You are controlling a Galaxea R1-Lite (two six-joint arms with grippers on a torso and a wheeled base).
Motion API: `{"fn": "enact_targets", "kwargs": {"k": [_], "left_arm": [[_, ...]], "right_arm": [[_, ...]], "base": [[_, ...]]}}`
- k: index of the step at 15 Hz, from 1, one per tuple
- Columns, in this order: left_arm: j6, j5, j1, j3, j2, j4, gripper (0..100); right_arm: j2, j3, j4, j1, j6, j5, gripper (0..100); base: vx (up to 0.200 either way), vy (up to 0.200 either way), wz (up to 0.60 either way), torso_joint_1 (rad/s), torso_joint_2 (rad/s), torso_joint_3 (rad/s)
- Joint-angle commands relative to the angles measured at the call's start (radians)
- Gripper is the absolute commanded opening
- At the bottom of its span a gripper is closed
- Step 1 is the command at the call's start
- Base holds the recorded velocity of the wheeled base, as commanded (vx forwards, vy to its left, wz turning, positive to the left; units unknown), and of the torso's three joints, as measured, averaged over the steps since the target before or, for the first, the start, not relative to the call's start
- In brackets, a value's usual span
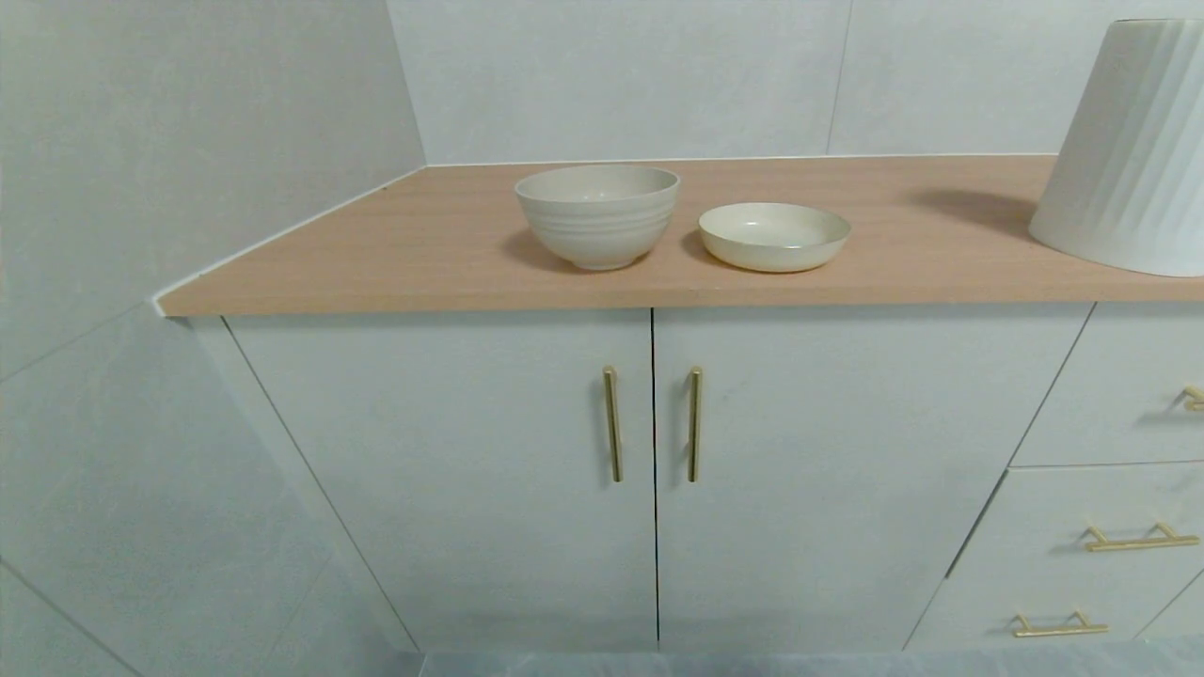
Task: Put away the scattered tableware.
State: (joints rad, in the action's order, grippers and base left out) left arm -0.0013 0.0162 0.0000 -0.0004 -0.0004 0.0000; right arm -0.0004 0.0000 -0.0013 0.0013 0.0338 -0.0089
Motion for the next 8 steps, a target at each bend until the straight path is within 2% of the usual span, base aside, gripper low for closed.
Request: {"fn": "enact_targets", "kwargs": {"k": [1,6,8], "left_arm": [[0.000,0.001,0.000,0.000,0.000,0.000,100],[0.000,0.001,0.000,0.000,0.000,0.000,100],[0.000,0.001,0.000,0.000,0.000,0.000,100]], "right_arm": [[0.000,0.000,0.000,0.000,0.000,0.000,100],[0.000,0.000,0.001,0.000,-0.026,-0.003,100],[0.000,-0.055,-0.072,0.000,-0.023,0.014,100]], "base": [[0.000,0.000,0.00,0.000,0.00,0.000],[0.000,0.000,0.00,0.000,0.00,0.000],[0.000,0.000,0.00,0.000,0.00,0.000]]}}
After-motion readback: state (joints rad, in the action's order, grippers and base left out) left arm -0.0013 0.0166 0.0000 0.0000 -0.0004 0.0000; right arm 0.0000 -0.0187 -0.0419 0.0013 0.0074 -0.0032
